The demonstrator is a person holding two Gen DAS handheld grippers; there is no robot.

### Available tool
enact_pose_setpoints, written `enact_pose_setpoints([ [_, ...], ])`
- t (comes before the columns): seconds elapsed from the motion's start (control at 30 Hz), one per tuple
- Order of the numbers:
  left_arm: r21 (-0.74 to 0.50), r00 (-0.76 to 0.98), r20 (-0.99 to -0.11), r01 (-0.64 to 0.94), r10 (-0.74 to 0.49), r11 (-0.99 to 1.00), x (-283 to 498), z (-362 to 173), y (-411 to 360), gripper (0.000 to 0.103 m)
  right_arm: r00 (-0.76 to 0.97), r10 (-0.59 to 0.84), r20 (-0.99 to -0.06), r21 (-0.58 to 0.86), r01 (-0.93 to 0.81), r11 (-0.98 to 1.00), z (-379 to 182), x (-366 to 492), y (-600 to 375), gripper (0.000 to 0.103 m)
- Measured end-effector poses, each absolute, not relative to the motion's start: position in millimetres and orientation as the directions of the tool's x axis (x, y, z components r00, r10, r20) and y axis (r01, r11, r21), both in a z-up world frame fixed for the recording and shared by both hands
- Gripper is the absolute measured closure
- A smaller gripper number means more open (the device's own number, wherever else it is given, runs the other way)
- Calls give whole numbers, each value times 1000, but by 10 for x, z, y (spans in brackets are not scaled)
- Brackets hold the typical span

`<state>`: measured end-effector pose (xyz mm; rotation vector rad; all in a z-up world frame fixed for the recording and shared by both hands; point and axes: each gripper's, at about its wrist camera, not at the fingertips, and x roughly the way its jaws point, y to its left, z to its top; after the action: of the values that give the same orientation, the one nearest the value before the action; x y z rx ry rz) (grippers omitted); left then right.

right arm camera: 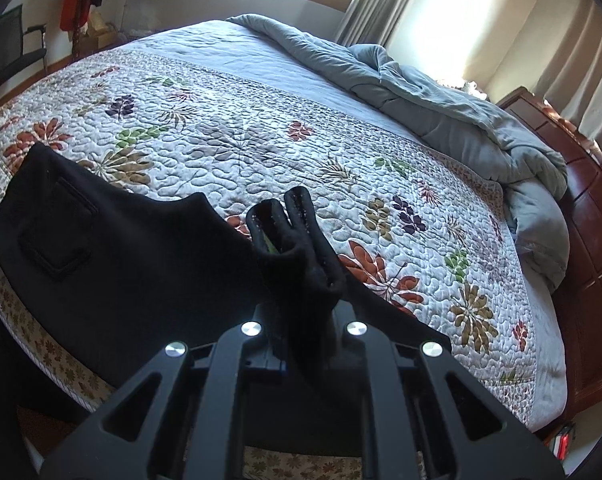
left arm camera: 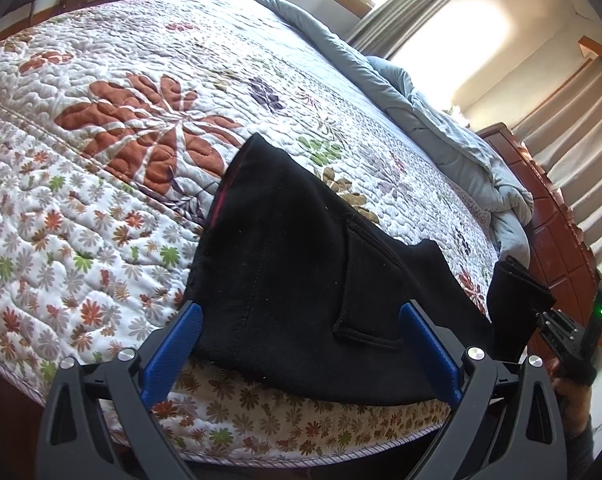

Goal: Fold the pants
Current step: 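Lower the held hem onto the folded trousers beside the left tool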

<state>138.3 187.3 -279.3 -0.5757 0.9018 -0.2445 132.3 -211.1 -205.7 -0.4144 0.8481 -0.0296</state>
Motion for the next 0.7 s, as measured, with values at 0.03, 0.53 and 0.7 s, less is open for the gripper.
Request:
enact_pose_setpoints([
  [0.03, -570, 609, -665, -40, -432, 821, 1381, -2793, 1893, 4, 666, -188, -722, -374, -146, 916, -2079, 1334, -2095, 93],
  [0.53, -593, 620, -658, -76, -427, 802, 1402, -2811, 2008, 4, 656, -200, -727, -451, -238, 860, -2446, 1400, -1874, 93],
  [0.7, -596, 624, -654, -75, -428, 800, 1386, -2810, 2037, 4, 659, -210, -722, -470, -246, 847, -2488, 1392, -1837, 93],
])
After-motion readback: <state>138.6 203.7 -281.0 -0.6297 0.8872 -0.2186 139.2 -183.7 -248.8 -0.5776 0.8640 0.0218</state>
